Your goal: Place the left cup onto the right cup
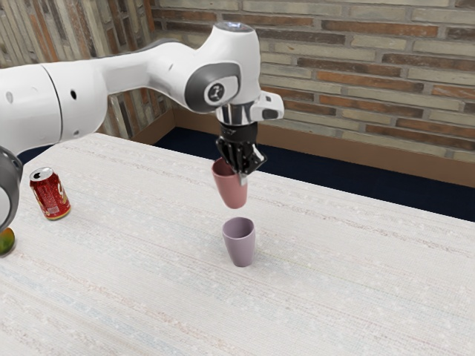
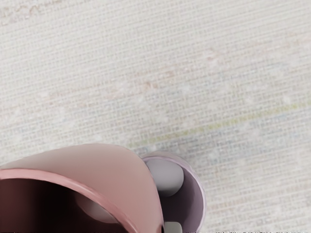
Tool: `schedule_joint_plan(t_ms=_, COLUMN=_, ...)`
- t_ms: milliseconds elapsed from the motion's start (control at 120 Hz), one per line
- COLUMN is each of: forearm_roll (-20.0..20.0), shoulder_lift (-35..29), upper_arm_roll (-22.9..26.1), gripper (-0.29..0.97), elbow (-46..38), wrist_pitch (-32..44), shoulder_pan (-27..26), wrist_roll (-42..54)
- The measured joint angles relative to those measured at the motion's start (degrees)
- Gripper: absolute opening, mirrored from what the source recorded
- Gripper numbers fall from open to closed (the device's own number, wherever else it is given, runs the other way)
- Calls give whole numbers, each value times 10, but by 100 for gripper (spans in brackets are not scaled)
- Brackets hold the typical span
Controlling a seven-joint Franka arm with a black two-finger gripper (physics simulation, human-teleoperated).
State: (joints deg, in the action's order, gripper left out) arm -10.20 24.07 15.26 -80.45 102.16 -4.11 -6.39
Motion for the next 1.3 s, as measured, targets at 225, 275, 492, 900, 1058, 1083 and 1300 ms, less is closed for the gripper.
schedule_joint_plan(t_ms=225, forearm_roll=-7, shoulder_lift=-12, upper_arm_roll=5, gripper=-11, elbow=-24, wrist_pitch=1, shoulder_pan=-14, wrist_roll=-37)
schedule_joint_plan(t_ms=275, forearm_roll=-8, shoulder_lift=-21, upper_arm_roll=5, gripper=-11, elbow=-37, wrist_pitch=2, shoulder_pan=-18, wrist_roll=-45)
schedule_joint_plan(t_ms=492, forearm_roll=-8, shoulder_lift=-51, upper_arm_roll=2, gripper=-11, elbow=-96, wrist_pitch=19, shoulder_pan=-27, wrist_roll=-78)
schedule_joint_plan(t_ms=900, forearm_roll=-12, shoulder_lift=-30, upper_arm_roll=0, gripper=-11, elbow=-99, wrist_pitch=46, shoulder_pan=-23, wrist_roll=-118)
schedule_joint_plan(t_ms=1058, forearm_roll=-14, shoulder_lift=-28, upper_arm_roll=0, gripper=-11, elbow=-100, wrist_pitch=50, shoulder_pan=-24, wrist_roll=-128)
schedule_joint_plan(t_ms=1083, forearm_roll=-14, shoulder_lift=-27, upper_arm_roll=0, gripper=-11, elbow=-100, wrist_pitch=50, shoulder_pan=-24, wrist_roll=-130)
schedule_joint_plan(t_ms=1300, forearm_roll=-13, shoulder_lift=-21, upper_arm_roll=0, gripper=34, elbow=-103, wrist_pitch=65, shoulder_pan=-21, wrist_roll=-139)
